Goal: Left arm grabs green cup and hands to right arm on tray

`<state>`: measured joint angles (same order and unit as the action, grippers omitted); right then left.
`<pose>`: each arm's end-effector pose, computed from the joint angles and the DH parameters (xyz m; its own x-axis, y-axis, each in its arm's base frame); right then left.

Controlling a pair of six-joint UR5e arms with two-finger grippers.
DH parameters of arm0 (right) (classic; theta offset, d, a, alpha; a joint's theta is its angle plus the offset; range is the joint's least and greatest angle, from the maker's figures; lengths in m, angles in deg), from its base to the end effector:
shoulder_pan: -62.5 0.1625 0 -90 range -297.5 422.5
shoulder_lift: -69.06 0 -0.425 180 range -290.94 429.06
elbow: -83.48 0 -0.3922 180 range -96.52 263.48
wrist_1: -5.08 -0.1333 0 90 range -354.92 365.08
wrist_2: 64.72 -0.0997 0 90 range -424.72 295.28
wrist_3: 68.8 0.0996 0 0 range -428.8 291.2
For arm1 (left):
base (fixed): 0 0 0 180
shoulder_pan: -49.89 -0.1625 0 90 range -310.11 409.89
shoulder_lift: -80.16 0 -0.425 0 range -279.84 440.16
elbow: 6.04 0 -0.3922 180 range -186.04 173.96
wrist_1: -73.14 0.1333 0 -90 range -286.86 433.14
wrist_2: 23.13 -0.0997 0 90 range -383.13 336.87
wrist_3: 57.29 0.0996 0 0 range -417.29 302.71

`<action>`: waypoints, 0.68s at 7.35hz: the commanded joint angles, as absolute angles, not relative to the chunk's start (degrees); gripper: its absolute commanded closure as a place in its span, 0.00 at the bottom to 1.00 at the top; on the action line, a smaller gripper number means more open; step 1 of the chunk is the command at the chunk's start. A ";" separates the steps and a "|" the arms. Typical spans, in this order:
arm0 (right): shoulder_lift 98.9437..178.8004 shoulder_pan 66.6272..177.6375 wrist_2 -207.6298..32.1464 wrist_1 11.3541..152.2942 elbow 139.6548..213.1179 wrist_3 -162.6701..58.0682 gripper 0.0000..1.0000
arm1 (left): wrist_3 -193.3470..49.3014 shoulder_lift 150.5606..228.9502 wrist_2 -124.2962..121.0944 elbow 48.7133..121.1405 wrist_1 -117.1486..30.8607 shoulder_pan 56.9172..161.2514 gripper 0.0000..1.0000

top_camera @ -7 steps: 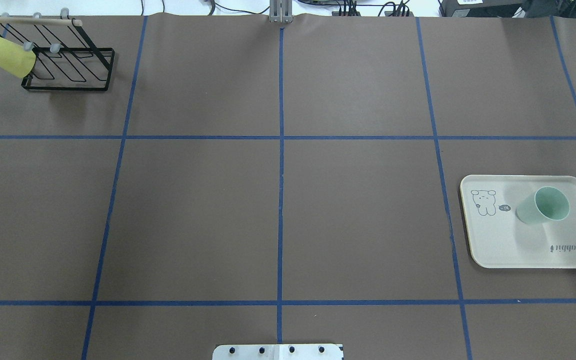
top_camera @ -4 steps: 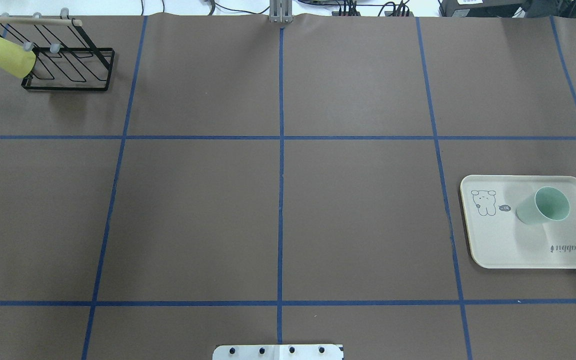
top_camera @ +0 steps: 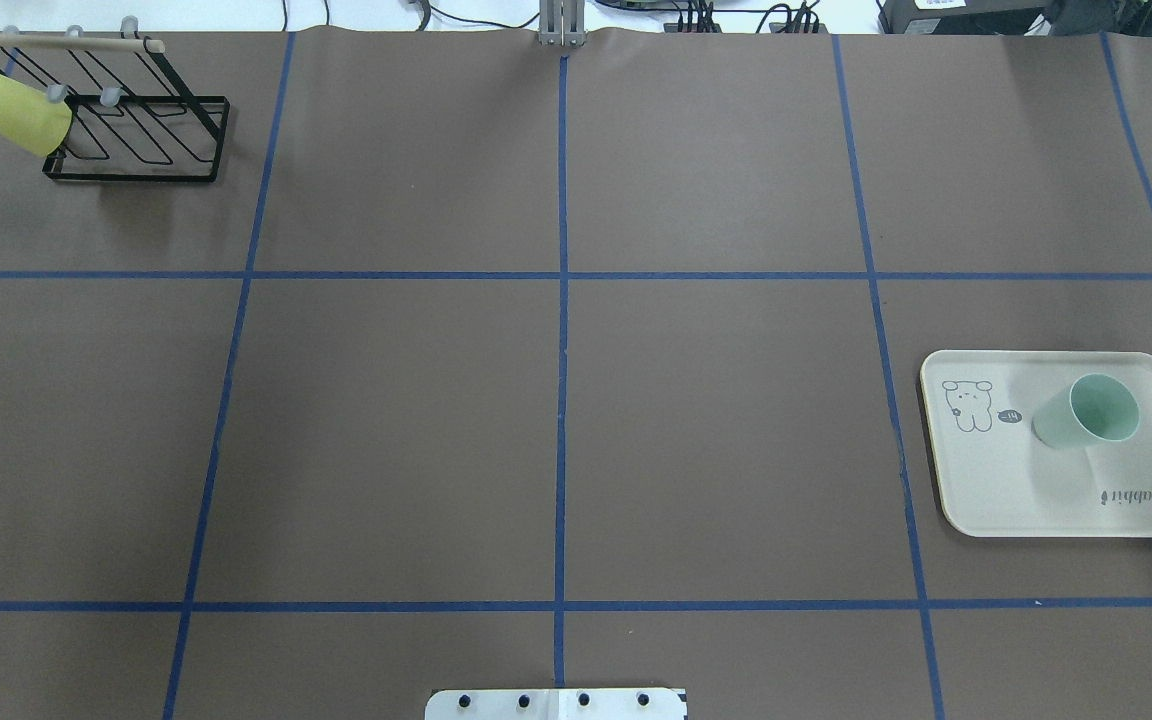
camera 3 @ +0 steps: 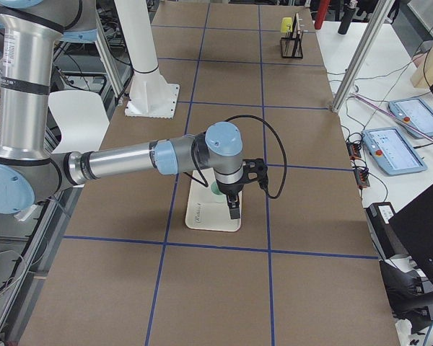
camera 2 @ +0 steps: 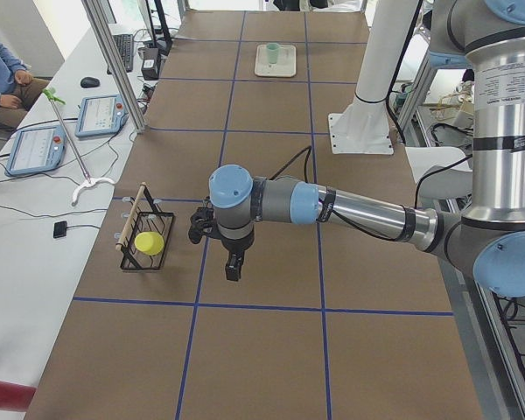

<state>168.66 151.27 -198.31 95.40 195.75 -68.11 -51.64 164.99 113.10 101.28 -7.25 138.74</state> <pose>0.0555 -0.4259 0.5447 0.7212 -0.1512 0.6761 0.0123 0.9785 0.2058 -0.0524 -0.4489 0.5676 0.6857 0.1440 -0.7135 -0.0880 0.9894 0.1151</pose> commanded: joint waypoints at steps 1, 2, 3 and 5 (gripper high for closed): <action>168.03 151.27 -198.49 95.43 195.89 -68.10 0.00 | -51.58 164.71 113.10 100.92 -7.28 138.75 0.00; 168.20 151.62 -198.23 95.34 195.80 -68.19 0.00 | -51.93 164.71 113.27 100.92 -7.28 138.75 0.00; 168.55 151.62 -198.31 95.34 195.80 -68.27 0.00 | -52.19 164.62 113.27 101.18 -7.20 138.83 0.00; 168.47 151.62 -199.01 95.52 195.63 -68.01 0.00 | -52.37 164.71 113.27 101.10 -7.20 138.75 0.00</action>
